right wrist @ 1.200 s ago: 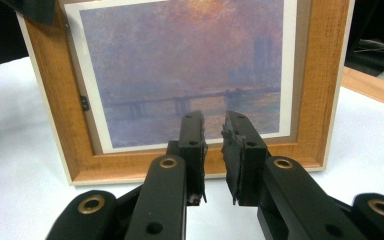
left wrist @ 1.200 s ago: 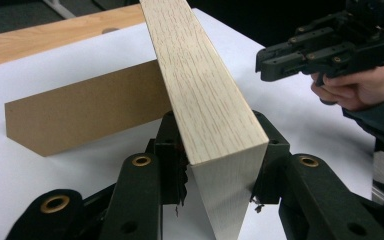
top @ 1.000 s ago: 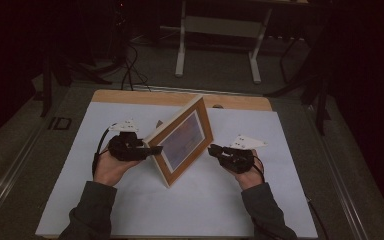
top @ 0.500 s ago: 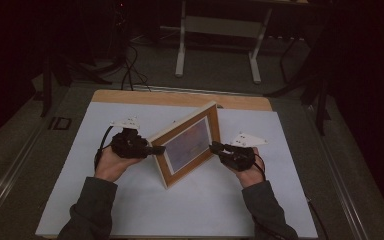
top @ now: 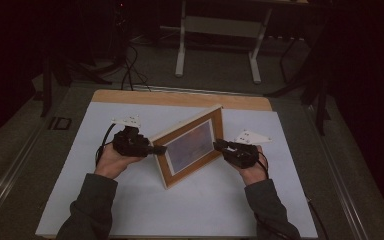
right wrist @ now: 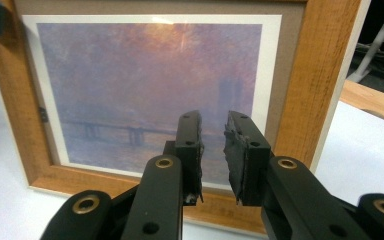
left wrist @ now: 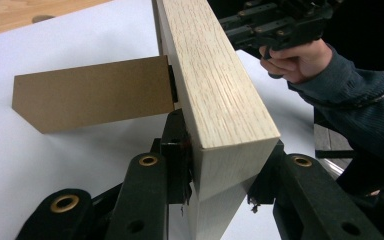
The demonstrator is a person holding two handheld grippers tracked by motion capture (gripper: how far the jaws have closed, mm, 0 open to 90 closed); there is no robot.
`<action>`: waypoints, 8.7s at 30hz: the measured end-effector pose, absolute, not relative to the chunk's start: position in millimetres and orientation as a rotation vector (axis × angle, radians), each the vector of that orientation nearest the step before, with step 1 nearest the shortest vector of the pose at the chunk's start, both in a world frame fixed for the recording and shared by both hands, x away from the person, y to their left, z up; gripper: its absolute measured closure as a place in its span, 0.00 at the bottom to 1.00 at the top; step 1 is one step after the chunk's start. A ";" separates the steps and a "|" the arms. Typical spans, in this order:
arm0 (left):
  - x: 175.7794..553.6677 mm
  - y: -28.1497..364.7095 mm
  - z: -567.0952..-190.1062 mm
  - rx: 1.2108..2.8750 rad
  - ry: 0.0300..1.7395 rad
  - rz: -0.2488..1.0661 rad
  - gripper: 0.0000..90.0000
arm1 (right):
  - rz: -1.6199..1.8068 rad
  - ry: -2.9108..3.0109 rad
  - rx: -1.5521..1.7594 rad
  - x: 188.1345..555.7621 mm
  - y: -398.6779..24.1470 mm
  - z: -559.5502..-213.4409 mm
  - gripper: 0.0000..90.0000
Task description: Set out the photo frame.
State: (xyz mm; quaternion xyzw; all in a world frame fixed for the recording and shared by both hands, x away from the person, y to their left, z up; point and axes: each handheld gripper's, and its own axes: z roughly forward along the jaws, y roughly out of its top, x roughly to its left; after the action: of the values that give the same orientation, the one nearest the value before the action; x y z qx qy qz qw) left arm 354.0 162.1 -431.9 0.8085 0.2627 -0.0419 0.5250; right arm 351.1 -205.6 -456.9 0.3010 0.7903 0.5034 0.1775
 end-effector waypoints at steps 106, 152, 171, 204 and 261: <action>325.1 170.9 -450.5 1.711 1.005 0.251 0.78 | 1.579 2.400 0.920 442.6 -202.5 -446.2 0.44; 360.9 165.2 -449.5 1.763 0.959 0.236 0.71 | 1.546 2.319 1.006 410.0 -232.2 -449.3 0.63; 371.0 165.6 -451.6 1.748 0.938 0.213 0.68 | 1.541 2.280 1.031 395.6 -235.5 -451.4 0.66; 378.2 165.6 -450.9 1.741 0.948 0.181 0.66 | 1.521 2.289 1.025 388.1 -238.3 -451.0 0.68; 362.2 183.2 -449.5 1.743 0.987 0.217 0.76 | 1.510 2.371 0.997 381.1 -238.6 -462.7 0.58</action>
State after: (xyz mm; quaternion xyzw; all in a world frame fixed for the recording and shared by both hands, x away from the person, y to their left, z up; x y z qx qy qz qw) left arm 362.2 183.2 -449.5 0.7314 0.4141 0.0911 0.5341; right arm 381.1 -238.6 -462.7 0.3333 0.7924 0.5047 0.0796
